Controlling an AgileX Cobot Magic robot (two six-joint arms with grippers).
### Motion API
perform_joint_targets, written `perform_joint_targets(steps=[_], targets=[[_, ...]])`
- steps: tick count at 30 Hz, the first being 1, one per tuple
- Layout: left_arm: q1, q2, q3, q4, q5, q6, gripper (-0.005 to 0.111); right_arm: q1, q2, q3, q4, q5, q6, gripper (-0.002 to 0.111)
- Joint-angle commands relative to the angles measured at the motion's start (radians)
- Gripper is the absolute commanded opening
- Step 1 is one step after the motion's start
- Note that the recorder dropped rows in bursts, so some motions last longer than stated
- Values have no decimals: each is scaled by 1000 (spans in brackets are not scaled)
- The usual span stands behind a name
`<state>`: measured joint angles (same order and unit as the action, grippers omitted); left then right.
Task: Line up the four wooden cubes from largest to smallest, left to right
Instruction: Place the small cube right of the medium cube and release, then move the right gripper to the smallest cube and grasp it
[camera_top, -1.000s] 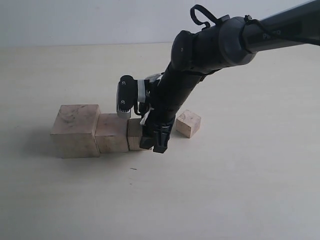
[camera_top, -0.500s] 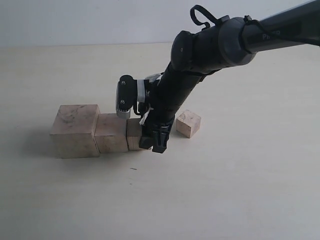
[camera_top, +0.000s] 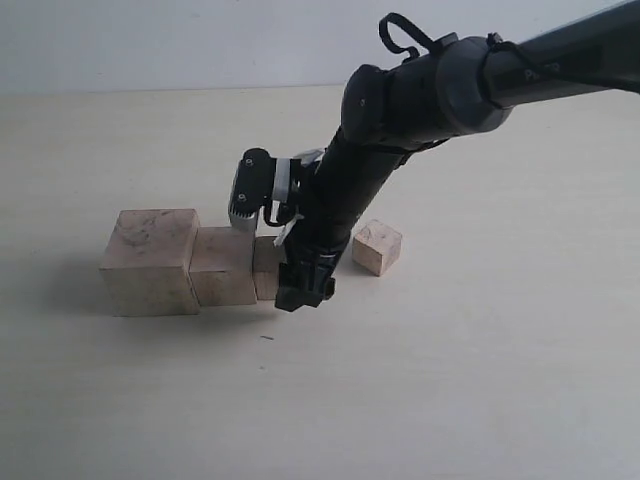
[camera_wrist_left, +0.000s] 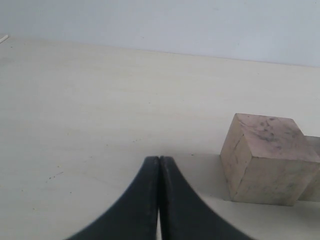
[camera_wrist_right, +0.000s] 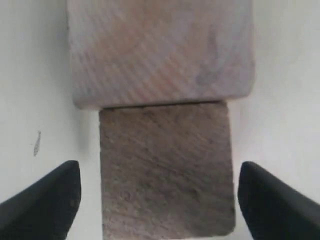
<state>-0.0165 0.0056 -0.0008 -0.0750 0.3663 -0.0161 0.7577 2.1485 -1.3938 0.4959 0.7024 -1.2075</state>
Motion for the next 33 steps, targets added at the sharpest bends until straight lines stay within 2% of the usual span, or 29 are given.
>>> perform_joint_targets(steps=[1, 5, 12, 15, 18, 22, 24, 33], targets=[[-6, -6, 1, 3, -8, -3, 0, -1, -62, 1, -31, 5, 70, 83], [-6, -6, 1, 3, -8, -3, 0, -1, -119, 1, -169, 16, 231, 83], [-6, -6, 1, 3, -8, -3, 0, -1, -176, 1, -496, 52, 714, 82], [-6, -6, 1, 3, -8, -3, 0, -4, -176, 1, -589, 105, 853, 82], [-6, -6, 1, 3, -8, -3, 0, -10, -167, 1, -588, 146, 894, 79], [-6, -6, 1, 3, -8, -3, 0, -26, -151, 1, -590, 156, 894, 66], [-6, -6, 1, 3, -8, -3, 0, -37, -149, 1, -584, 156, 894, 63], [-6, -6, 1, 3, -8, -3, 0, -62, -145, 1, -536, 188, 903, 71]])
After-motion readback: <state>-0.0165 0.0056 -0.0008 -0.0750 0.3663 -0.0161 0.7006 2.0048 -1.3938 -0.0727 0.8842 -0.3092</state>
